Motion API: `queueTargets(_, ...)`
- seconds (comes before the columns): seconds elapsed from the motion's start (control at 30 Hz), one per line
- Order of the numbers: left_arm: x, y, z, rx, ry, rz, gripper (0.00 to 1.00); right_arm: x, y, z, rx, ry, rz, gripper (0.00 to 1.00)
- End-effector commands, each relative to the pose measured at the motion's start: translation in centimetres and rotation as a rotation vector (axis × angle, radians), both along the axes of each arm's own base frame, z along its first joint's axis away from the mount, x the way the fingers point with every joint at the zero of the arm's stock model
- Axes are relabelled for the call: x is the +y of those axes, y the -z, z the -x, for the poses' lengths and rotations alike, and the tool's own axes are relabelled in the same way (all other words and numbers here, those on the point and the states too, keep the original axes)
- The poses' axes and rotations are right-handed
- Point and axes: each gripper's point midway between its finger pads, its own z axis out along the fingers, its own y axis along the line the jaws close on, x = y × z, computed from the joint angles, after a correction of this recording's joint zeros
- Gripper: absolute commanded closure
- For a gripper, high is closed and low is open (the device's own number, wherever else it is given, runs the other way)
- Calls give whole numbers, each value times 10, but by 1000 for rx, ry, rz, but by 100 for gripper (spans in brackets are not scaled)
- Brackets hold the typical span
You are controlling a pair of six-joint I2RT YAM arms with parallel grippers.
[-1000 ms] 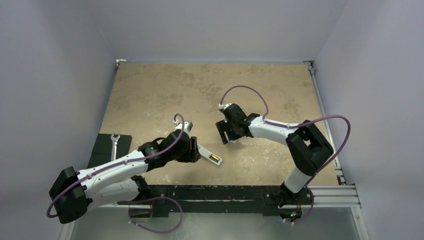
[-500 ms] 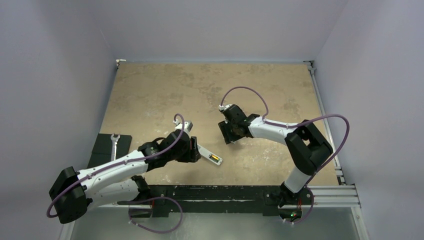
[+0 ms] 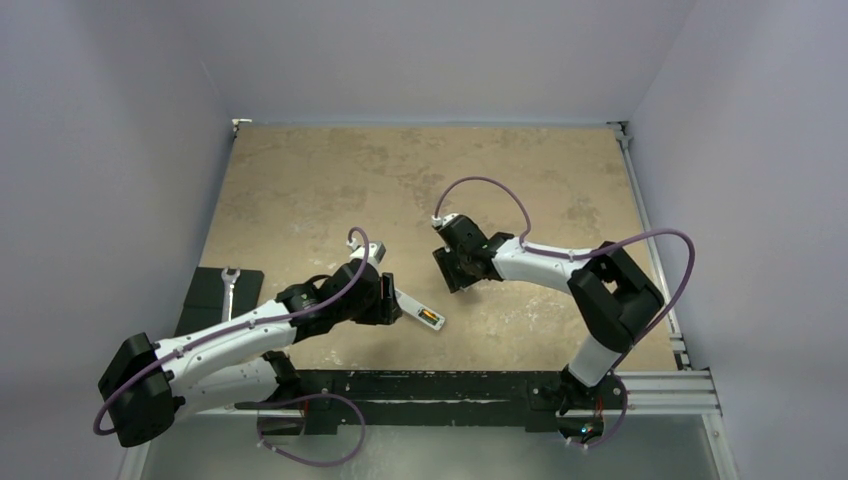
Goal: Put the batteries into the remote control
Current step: Pick up the battery cover at the center of the board.
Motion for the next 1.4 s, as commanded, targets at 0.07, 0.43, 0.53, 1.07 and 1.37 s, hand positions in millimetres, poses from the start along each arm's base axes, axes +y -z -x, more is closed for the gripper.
queueTargets(0.07, -6, -6, -4, -17, -9, 30, 49, -2, 7, 23, 50, -12, 29, 48)
queueTargets(0.43, -5, -6, -4, -18, -14, 30, 49, 6, 7, 31, 55, -31, 35, 57)
queueTargets(0.53, -5, -5, -4, -18, -14, 26, 49, 6, 9, 33, 59, -35, 39, 59)
queueTargets(1.07, -2, 2, -6, -14, -26, 1, 48, 9, -10, 29, 17, -29, 7, 86)
queueTargets(1.37, 0, 4, -10, -25, -39, -13, 48, 8, -32, 34, -19, -37, -6, 88)
